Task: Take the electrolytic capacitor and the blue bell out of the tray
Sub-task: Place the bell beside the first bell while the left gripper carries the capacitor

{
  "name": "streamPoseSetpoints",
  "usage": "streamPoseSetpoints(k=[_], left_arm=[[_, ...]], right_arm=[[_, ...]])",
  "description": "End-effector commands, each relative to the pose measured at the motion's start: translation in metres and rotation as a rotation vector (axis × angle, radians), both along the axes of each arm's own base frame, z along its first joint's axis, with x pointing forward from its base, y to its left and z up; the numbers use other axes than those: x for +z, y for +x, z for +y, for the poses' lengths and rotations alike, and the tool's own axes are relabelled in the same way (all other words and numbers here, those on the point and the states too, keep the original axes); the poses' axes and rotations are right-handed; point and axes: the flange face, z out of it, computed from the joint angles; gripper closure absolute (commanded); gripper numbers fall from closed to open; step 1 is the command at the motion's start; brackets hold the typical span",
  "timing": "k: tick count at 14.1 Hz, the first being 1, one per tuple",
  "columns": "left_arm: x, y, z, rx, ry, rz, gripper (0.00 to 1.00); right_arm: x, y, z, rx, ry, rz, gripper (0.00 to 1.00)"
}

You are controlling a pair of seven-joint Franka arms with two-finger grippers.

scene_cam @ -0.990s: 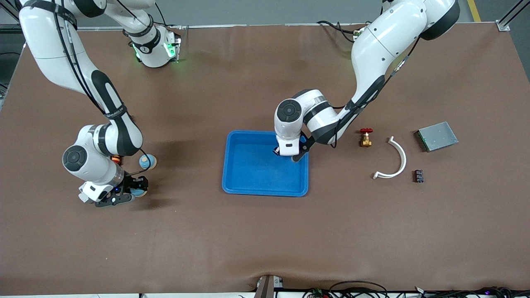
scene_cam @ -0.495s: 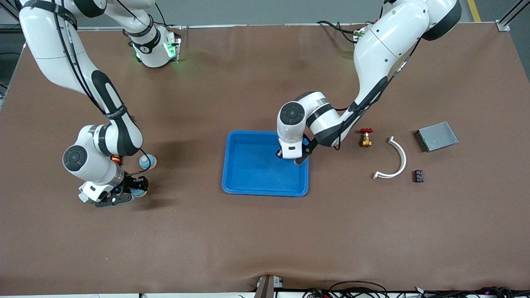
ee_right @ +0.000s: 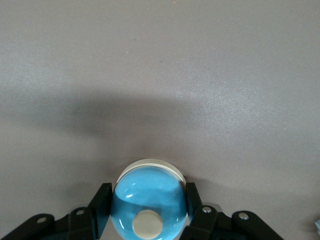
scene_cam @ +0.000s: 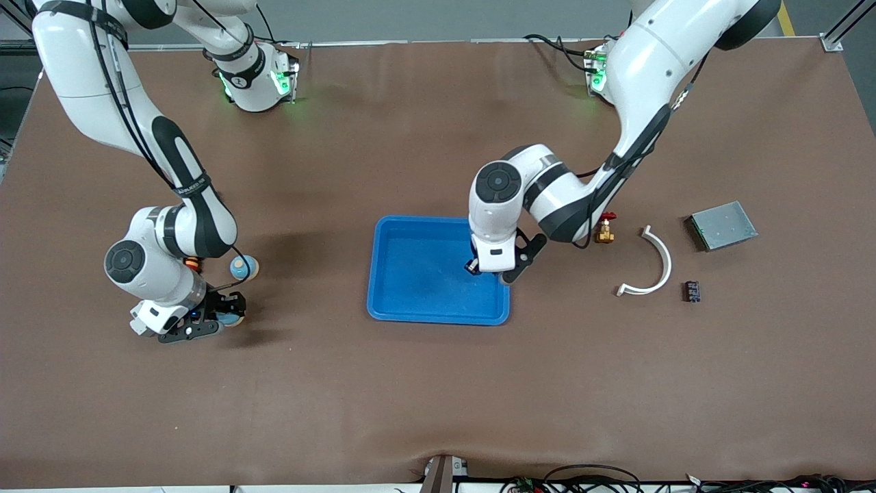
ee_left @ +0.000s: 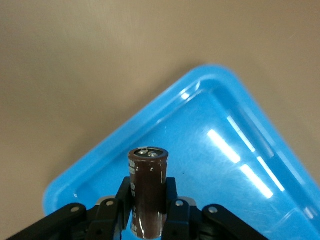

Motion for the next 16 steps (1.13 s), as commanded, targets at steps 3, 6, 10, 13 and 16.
streamPoseSetpoints(k=[3,6,10,13,16], left_arm=[[0.052,0.021,0.084,-0.224,0.072,0.149,1.00],[0.055,0.051,0.177,-0.424,0.107,0.272,1.00],[0.053,0.087,0.288,-0.527,0.087,0.282,1.00],[0.050,0.102,0.335,-0.588,0.059,0.243,1.00],[0.041,0.114,0.375,-0.640,0.042,0.192,1.00]], right_arm=[[-0.003,-0.002,0.001,0.001,0.013,-0.004,1.00],[-0.002,-0.001,-0.001,-0.006,0.015,-0.007,0.68],[-0.001,0.001,-0.001,-0.008,0.015,-0.008,0.00],[0.008,0.005,-0.001,0.002,0.014,-0.018,0.00],[0.020,0.009,0.003,0.010,0.013,-0.016,0.00]])
